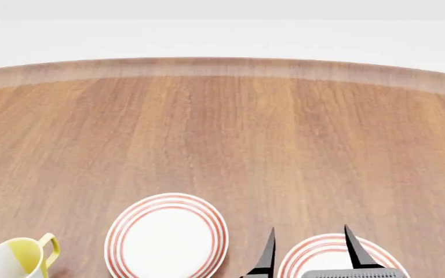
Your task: Put the white mug on the left plate.
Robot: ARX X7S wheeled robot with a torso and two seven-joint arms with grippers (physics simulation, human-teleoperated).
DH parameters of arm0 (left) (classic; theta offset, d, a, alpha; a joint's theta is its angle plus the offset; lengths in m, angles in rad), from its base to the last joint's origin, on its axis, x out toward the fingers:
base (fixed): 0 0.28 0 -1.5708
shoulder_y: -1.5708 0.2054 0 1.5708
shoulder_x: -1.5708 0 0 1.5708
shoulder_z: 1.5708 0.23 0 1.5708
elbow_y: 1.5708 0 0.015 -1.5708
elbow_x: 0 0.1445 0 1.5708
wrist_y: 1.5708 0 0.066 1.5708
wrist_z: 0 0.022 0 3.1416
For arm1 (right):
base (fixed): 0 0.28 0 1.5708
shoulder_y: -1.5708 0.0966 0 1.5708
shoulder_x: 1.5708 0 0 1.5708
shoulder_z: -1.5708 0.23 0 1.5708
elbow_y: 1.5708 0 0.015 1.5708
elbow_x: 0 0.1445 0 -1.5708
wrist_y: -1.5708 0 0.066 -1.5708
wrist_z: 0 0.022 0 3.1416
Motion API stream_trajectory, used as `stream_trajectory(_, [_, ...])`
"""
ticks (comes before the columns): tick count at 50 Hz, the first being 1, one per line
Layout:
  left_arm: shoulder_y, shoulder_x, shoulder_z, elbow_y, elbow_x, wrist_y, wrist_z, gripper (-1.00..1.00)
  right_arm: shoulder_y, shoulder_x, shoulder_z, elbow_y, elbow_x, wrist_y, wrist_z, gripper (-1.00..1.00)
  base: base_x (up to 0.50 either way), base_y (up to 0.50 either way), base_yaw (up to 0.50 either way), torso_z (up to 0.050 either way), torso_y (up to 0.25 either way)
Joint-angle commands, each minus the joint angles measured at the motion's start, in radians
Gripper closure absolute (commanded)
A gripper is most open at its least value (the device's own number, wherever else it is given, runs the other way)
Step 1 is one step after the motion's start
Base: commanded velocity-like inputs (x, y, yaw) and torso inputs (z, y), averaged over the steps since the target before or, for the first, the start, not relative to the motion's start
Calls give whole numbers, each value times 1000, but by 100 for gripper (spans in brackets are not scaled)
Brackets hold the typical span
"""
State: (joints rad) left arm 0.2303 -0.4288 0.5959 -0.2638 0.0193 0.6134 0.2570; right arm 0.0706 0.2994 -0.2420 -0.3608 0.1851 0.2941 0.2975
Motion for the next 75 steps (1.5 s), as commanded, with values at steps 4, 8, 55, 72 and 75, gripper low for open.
stream_trajectory(4, [11, -13, 3, 26, -13, -5, 0, 100, 0, 6, -2, -10, 6, 7, 6, -100, 0, 0, 0, 0, 0])
stream_trajectory(8, [36, -26, 0, 63, -7, 7, -12, 100, 4, 5, -7, -1, 5, 1, 4, -100, 0, 0, 0, 0, 0])
stream_trajectory(55, [182, -103, -79, 199, 24, 173, -162, 100, 4, 15, -13, 11, 19, -17, 17, -100, 0, 0, 0, 0, 0])
stream_trajectory(72, [238, -155, -146, 345, -28, 184, -224, 100, 4, 17, -17, 31, 22, -32, 18, -100, 0, 0, 0, 0, 0])
stream_trajectory(75, [244, -160, -154, 364, -38, 189, -232, 100, 0, 19, -15, 22, 25, -30, 22, -100, 0, 0, 0, 0, 0])
